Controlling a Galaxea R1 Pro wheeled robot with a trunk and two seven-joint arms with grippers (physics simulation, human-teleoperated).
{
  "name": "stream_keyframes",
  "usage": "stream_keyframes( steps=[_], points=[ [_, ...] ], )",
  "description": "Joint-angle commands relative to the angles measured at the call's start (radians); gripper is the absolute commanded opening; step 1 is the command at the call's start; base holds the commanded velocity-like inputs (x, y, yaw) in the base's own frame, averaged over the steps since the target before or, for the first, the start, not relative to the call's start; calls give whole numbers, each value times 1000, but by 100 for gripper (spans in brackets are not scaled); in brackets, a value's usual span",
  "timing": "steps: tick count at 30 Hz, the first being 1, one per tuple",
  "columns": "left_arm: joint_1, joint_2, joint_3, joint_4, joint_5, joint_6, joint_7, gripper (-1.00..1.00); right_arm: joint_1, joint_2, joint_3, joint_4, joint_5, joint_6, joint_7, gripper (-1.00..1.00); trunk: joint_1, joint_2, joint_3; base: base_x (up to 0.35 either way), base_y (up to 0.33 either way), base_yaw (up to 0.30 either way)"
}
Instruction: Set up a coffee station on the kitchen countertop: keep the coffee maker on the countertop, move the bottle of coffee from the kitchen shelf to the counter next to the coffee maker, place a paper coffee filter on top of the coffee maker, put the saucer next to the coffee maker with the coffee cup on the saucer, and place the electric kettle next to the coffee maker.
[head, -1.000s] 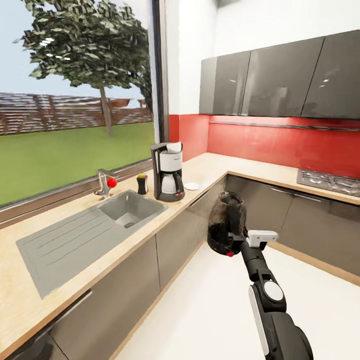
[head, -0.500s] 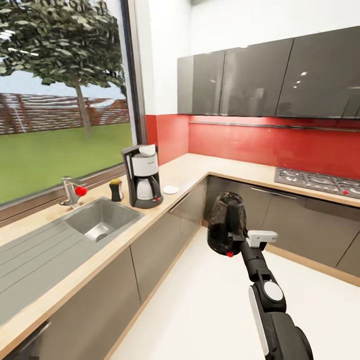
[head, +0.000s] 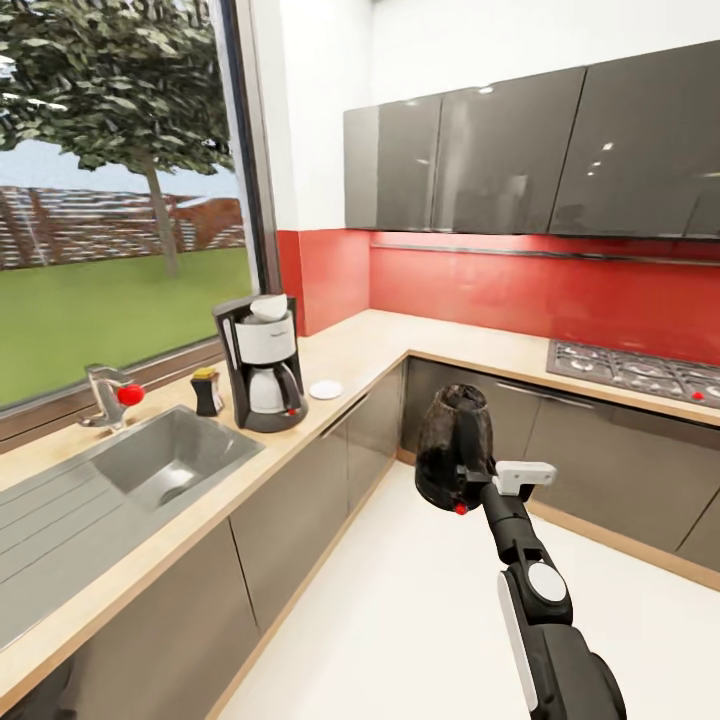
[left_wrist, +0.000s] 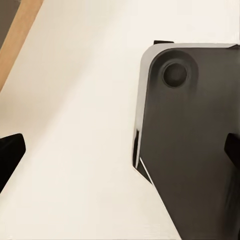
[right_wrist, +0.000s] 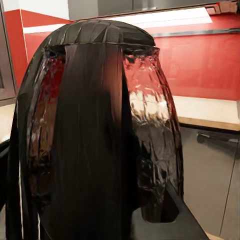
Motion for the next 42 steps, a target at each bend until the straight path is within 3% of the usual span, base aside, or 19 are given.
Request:
stream_keyframes(
  steps=[1, 7, 24, 42],
  points=[
    [-1, -1, -9, 1, 8, -3, 2, 100, -1, 1, -3, -1, 9, -1, 5, -100, 1, -2, -2, 267, -170, 0],
    [-1, 0, -8, 1, 9, -4, 2, 100, -1, 1, -2, -1, 9, -1, 5, -100, 1, -2, -2, 281, -171, -47],
    [-1, 1, -7, 2, 11, -5, 2, 100, -1, 1, -2, -1, 9, -1, 5, -100, 1, -2, -2, 289, -171, -272],
    [-1, -4, -7, 1, 10, -4, 2, 100, -1, 1, -2, 1, 9, -1, 5, -100, 1, -2, -2, 300, -167, -12]
  ],
)
